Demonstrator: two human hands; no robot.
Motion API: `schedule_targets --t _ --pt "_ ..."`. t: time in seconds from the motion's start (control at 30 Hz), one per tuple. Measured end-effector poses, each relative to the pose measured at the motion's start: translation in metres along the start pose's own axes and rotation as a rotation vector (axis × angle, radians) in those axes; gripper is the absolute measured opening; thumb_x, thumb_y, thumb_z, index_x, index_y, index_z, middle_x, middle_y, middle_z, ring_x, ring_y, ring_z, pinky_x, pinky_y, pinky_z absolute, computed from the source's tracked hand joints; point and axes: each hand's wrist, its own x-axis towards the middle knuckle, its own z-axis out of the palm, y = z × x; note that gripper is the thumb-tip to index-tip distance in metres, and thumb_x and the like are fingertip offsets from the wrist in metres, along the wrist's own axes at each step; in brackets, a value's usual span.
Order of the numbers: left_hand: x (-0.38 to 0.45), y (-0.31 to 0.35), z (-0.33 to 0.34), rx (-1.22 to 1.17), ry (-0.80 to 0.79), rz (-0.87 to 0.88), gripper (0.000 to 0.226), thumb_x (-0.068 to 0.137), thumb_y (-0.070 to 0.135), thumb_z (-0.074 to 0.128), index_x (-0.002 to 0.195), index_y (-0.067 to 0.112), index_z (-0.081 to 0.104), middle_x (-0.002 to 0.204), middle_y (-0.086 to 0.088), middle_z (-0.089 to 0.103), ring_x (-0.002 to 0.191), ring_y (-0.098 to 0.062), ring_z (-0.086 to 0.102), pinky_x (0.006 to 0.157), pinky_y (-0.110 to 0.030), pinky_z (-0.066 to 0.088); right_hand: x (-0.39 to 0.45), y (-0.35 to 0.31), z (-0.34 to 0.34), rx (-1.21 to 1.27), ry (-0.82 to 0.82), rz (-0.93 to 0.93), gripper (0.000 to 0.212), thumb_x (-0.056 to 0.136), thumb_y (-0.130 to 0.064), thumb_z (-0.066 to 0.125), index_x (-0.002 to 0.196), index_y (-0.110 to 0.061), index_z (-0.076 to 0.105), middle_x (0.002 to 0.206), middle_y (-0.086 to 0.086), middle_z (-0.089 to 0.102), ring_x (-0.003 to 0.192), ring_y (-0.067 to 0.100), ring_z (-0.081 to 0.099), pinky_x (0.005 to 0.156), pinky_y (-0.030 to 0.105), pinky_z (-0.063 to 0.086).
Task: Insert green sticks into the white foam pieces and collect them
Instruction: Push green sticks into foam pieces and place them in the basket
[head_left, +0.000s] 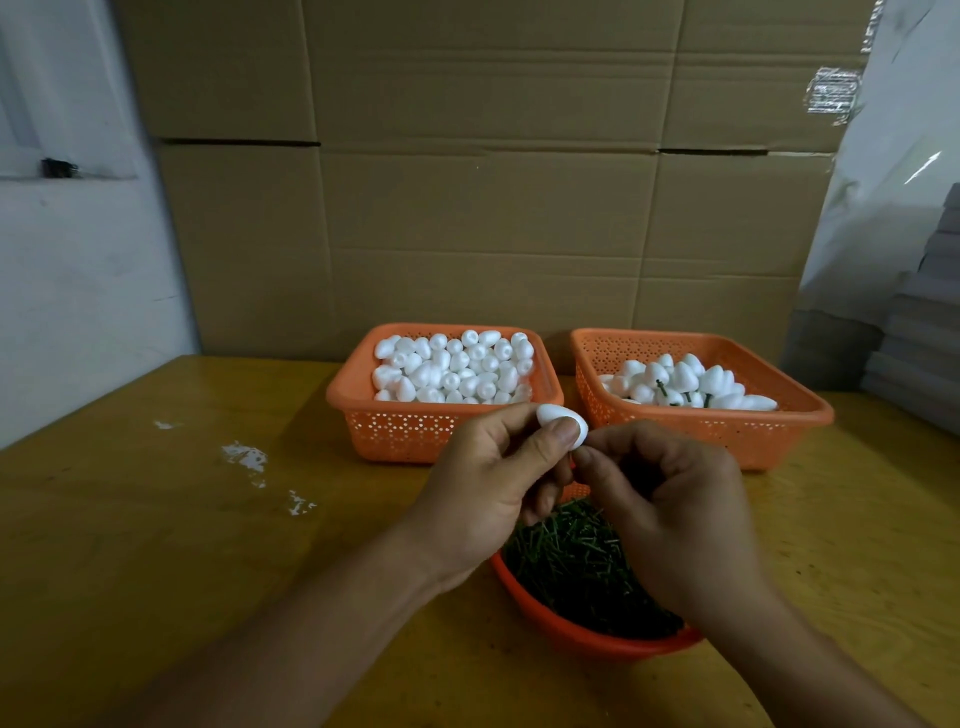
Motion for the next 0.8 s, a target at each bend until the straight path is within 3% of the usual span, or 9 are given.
schedule_targets --t 0.17,0.27,0.37,0.5,0.6,0.7,0.8 --pt "-0.001 -0.001 0.001 0.179 0.010 0.114 0.019 0.099 0.036 0.056 0.088 0.025 0.066 0.064 0.003 0.055 0.055 -0.011 0.051 0.052 -0.021 0.042 -0.001 -0.005 0.002 0.079 -0.021 0.026 0.008 0.089 -0.016 0.071 0.083 -0.021 0.074 0.067 -0.013 0.071 0.056 0.006 0.065 0.048 0.012 0.043" --pt "-0.002 -0.001 0.000 0.261 0.014 0.153 0.020 0.101 0.035 0.054 0.089 0.023 0.063 0.061 0.006 0.053 0.054 -0.010 0.050 0.053 -0.020 0.042 -0.002 -0.005 0.004 0.089 -0.021 0.043 0.009 0.090 -0.016 0.071 0.082 -0.021 0.073 0.064 -0.009 0.070 0.052 0.009 0.063 0.047 0.014 0.041" --pt "-0.002 -0.003 0.000 0.323 0.010 0.175 0.023 0.101 0.040 0.052 0.089 0.023 0.060 0.058 0.005 0.052 0.053 -0.010 0.049 0.052 -0.026 0.042 -0.002 -0.004 0.006 0.106 -0.032 0.056 0.010 0.090 -0.017 0.071 0.081 -0.022 0.073 0.065 -0.004 0.070 0.053 0.014 0.063 0.045 0.026 0.048" --pt "-0.002 -0.004 0.001 0.348 0.006 0.192 0.023 0.100 0.045 0.050 0.087 0.028 0.057 0.059 0.003 0.053 0.053 -0.011 0.051 0.052 -0.030 0.043 0.000 -0.007 0.005 0.227 -0.079 0.043 0.010 0.090 -0.012 0.069 0.081 -0.014 0.072 0.068 -0.008 0.073 0.056 0.004 0.067 0.051 0.012 0.047" --pt "-0.003 -0.006 0.001 0.340 0.000 0.180 0.021 0.103 0.043 0.050 0.089 0.029 0.058 0.061 0.001 0.054 0.054 -0.011 0.053 0.052 -0.024 0.043 0.002 -0.008 0.003 0.354 -0.108 0.087 0.015 0.085 -0.022 0.065 0.082 -0.009 0.072 0.068 0.000 0.074 0.055 0.003 0.067 0.052 0.012 0.048" --pt "-0.001 -0.007 -0.001 0.262 -0.025 0.125 0.021 0.101 0.045 0.050 0.097 0.028 0.061 0.064 0.003 0.052 0.053 -0.010 0.051 0.051 -0.018 0.041 0.006 -0.002 0.003 0.374 -0.086 0.160 0.016 0.085 -0.021 0.068 0.084 -0.006 0.074 0.067 0.007 0.073 0.053 0.008 0.063 0.051 0.018 0.049" --pt "0.001 -0.009 -0.003 0.214 -0.031 0.079 0.036 0.098 0.052 0.049 0.122 0.027 0.057 0.066 0.005 0.051 0.054 -0.003 0.047 0.050 -0.017 0.039 0.013 0.009 0.000 0.350 -0.044 0.224 0.008 0.090 -0.010 0.069 0.084 -0.009 0.074 0.066 0.004 0.071 0.052 0.005 0.060 0.050 0.015 0.047"
